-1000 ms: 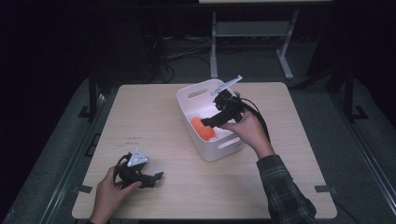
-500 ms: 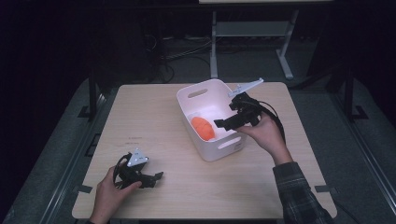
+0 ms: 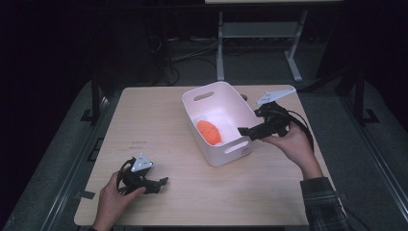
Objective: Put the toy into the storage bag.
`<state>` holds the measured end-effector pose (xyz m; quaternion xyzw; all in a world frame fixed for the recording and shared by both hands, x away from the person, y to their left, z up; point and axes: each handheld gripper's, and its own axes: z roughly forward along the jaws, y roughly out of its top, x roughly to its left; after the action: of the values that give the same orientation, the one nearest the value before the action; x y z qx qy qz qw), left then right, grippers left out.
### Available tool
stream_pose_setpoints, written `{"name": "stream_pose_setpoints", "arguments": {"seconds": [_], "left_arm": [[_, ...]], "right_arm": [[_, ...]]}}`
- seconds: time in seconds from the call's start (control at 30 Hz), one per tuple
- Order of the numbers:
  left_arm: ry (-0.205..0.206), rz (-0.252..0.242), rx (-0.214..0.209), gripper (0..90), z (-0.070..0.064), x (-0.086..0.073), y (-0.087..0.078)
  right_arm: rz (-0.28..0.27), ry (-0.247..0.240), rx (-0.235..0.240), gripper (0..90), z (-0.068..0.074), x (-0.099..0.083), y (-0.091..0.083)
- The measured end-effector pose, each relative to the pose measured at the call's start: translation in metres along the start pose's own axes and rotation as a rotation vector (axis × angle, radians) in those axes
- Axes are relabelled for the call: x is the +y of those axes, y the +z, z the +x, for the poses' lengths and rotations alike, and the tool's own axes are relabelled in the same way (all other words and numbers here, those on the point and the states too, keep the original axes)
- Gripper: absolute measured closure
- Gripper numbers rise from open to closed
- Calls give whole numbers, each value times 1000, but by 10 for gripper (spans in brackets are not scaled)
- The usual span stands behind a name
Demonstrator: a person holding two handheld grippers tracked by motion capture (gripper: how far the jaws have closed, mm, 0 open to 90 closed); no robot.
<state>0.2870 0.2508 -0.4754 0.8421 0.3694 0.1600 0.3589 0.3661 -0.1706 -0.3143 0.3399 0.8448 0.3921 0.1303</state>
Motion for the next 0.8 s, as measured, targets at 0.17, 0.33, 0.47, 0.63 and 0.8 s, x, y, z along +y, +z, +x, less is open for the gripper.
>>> {"name": "stream_pose_setpoints", "arguments": {"seconds": [0.17, 0.33, 0.47, 0.63, 0.8], "left_arm": [[0, 0, 0, 127, 0, 0, 0], [0, 0, 0, 127, 0, 0, 0], [0, 0, 0, 127, 0, 0, 0], [0, 0, 0, 127, 0, 0, 0], [0, -2, 0, 127, 0, 0, 0]], "right_arm": [[-14, 4, -14, 22, -6, -13, -10], [-23, 6, -17, 13, -9, -23, -17], [-30, 20, -27, 13, -12, -37, -25], [-28, 30, -38, 13, -15, -53, -27], [-30, 37, -51, 13, -16, -69, -27]]}}
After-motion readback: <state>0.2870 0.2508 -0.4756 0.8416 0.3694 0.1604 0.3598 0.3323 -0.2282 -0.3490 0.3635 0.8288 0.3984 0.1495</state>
